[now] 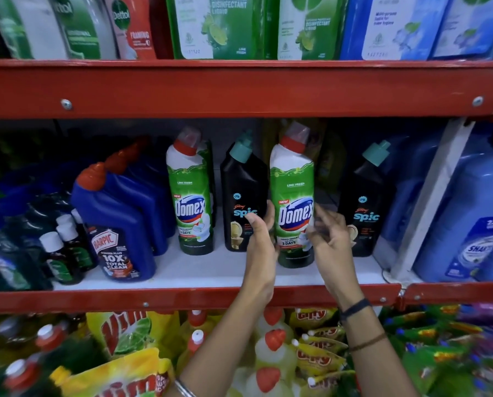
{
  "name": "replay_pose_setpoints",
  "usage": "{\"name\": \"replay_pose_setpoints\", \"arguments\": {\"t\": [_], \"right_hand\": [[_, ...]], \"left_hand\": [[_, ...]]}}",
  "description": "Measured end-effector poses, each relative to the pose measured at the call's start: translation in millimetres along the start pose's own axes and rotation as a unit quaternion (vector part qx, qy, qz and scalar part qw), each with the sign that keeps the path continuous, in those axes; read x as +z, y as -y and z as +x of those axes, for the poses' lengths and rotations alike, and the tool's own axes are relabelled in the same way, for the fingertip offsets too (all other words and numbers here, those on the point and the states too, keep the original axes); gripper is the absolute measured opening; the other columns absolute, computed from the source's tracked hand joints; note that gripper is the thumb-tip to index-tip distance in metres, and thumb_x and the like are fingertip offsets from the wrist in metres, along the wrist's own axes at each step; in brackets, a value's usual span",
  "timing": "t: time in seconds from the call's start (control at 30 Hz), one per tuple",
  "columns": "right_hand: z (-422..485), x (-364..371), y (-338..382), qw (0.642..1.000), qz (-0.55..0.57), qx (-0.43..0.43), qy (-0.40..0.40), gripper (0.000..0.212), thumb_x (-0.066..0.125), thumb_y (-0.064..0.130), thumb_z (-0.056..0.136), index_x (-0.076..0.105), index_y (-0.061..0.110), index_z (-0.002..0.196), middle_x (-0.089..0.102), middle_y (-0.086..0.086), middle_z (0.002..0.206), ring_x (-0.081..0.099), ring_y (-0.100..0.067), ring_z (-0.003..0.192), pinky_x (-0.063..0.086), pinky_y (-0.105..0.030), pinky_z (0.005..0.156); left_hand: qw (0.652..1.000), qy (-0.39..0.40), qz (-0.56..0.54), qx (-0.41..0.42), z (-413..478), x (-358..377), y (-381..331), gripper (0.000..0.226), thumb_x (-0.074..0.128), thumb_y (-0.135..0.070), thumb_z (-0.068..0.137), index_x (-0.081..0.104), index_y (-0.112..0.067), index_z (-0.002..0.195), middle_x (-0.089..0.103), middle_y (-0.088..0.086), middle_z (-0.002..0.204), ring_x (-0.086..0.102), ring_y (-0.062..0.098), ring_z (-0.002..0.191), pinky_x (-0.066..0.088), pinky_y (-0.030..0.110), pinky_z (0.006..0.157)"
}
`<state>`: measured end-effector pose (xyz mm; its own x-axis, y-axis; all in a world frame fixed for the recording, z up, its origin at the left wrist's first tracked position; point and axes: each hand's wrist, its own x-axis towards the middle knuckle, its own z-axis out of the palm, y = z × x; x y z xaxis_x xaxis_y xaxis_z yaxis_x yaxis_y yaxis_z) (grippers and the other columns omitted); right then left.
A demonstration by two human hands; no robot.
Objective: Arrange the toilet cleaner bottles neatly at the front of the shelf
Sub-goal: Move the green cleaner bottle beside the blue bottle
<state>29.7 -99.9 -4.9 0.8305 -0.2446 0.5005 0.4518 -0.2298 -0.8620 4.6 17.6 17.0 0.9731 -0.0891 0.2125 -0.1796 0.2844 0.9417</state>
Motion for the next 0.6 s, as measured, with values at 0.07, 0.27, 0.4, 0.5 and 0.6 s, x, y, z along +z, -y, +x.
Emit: {"name": "replay_pose_setpoints", "arguments": {"t": [0.07,0.27,0.4,0.5,0.6], "right_hand": [[-4.4,6.1,5.5,1.0,0.005,-0.001,-0.004,0.048,0.05,-0.003,0.089,0.051,0.021,0.131,0.046,-0.005,0.117,0.056,-0.024,0.109,0.052,-0.033,0.093],[-23.5,39.1,27.6,1.0,0.025,-0.012,0.006,0.042,0.055,-0.002,0.088,0.056,0.011,0.128,0.053,-0.012,0.125,0.057,0.008,0.102,0.044,-0.002,0.083],[-39.4,75.3,35.7,0.997,0.078,0.007,0.006,0.041,0.055,-0.003,0.087,0.058,0.011,0.126,0.065,-0.002,0.118,0.062,0.008,0.097,0.051,-0.012,0.085],[-49.0,101.8,38.1,0.994,0.106,0.024,0.013,0.041,0.055,-0.003,0.088,0.058,0.009,0.126,0.067,0.002,0.114,0.064,0.006,0.097,0.053,-0.014,0.084],[-56.4,123.2,37.6,0.992,0.12,0.043,0.015,0.042,0.056,-0.003,0.086,0.059,0.015,0.124,0.069,-0.003,0.114,0.066,-0.005,0.1,0.055,-0.018,0.083]], "left_hand": [[1.0,0.007,-0.017,0.005,-7.2,-8.8,-5.1,0.101,0.027,-0.096,0.04,0.038,-0.048,0.128,0.047,-0.019,0.128,0.047,0.008,0.123,0.039,0.029,0.103],[0.999,0.005,0.011,0.038,-23.7,-48.6,-25.6,0.093,0.027,-0.098,0.036,0.041,-0.056,0.117,0.044,-0.019,0.131,0.044,0.003,0.12,0.036,0.022,0.1],[0.999,-0.009,0.029,0.031,-31.6,-82.5,-36.7,0.09,0.018,-0.085,0.058,0.034,-0.04,0.134,0.045,-0.015,0.136,0.045,0.004,0.122,0.042,0.01,0.088],[0.997,-0.041,0.055,0.037,-38.0,-104.2,-40.8,0.044,0.019,-0.057,0.087,0.041,-0.047,0.123,0.054,-0.019,0.124,0.054,-0.005,0.109,0.045,0.006,0.081],[0.993,-0.07,0.076,0.052,-37.3,-125.1,-39.6,0.026,0.031,-0.04,0.096,0.051,-0.056,0.102,0.063,-0.025,0.104,0.061,-0.013,0.094,0.047,0.008,0.077]]}}
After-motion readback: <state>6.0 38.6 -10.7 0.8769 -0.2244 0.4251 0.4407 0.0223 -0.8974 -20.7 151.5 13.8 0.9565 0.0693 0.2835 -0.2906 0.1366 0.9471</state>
